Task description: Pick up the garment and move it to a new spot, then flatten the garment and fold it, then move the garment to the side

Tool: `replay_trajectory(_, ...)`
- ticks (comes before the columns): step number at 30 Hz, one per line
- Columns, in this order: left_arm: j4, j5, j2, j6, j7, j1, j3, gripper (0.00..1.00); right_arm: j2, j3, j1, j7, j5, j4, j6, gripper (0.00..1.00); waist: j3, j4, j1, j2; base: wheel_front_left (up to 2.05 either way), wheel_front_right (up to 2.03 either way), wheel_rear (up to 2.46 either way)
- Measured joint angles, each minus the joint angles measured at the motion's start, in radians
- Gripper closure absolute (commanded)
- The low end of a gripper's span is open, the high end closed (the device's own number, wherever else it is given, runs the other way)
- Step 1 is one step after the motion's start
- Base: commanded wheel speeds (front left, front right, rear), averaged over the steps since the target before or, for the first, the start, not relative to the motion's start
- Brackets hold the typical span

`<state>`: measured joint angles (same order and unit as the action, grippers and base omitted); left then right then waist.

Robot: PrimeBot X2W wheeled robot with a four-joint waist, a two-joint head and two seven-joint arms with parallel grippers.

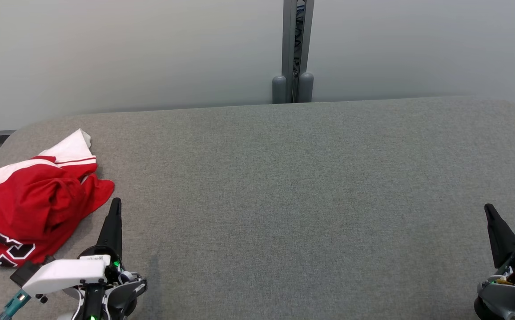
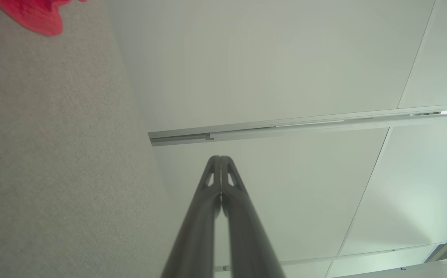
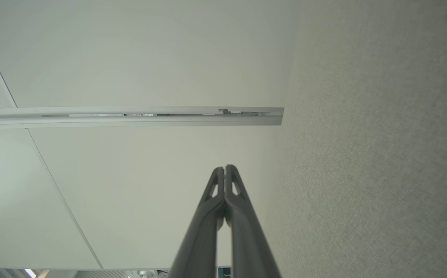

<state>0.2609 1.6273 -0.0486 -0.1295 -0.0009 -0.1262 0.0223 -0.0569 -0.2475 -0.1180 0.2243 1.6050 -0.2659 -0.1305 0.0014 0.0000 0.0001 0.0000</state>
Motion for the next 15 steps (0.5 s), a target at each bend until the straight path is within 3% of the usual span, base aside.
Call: replay_trajectory(15,0.000,0.000,0.000,0.000,0.000,0.000,0.000,1.00,0.001,-0.001,0.000,0.002,-0.001,0.000,0.000,1.00,0.000,0.000,-0.0001,0.0000,0.00,0.00,0.00)
